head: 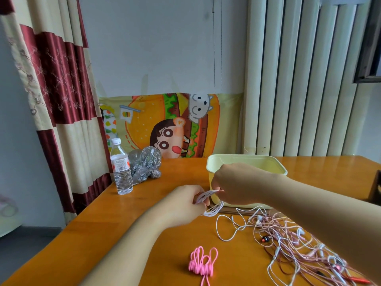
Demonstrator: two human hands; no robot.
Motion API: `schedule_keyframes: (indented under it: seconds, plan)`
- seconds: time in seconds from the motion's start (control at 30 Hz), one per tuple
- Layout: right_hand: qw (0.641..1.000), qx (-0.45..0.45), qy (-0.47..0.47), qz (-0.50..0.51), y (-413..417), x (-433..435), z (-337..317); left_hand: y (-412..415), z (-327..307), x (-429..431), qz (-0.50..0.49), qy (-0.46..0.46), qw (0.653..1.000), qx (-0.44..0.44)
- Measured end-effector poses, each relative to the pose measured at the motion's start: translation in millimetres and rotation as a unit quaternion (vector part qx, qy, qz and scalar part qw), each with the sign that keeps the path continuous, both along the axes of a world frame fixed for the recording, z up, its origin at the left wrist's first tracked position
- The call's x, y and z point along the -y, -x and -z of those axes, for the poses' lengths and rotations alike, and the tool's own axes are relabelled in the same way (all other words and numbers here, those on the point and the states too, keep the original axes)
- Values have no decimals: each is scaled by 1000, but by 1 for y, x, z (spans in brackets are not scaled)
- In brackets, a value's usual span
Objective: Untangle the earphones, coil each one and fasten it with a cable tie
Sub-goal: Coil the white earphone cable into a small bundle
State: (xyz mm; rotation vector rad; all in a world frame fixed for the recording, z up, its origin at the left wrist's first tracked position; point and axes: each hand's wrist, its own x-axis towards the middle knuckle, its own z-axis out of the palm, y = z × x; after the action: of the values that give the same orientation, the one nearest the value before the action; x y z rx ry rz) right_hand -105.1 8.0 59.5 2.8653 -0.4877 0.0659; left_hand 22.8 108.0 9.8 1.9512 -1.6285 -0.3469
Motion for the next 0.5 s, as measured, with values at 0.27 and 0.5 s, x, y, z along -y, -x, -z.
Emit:
schedule_keyframes:
  seconds: [0.27,0.5]
  plan:
    - [990,67,-122,-35,3,11,-6,-6,7,0,22,26,983,-179]
    - [970,78,-227,-39,6,14,-10,-3,7,0,40,44,966,-251]
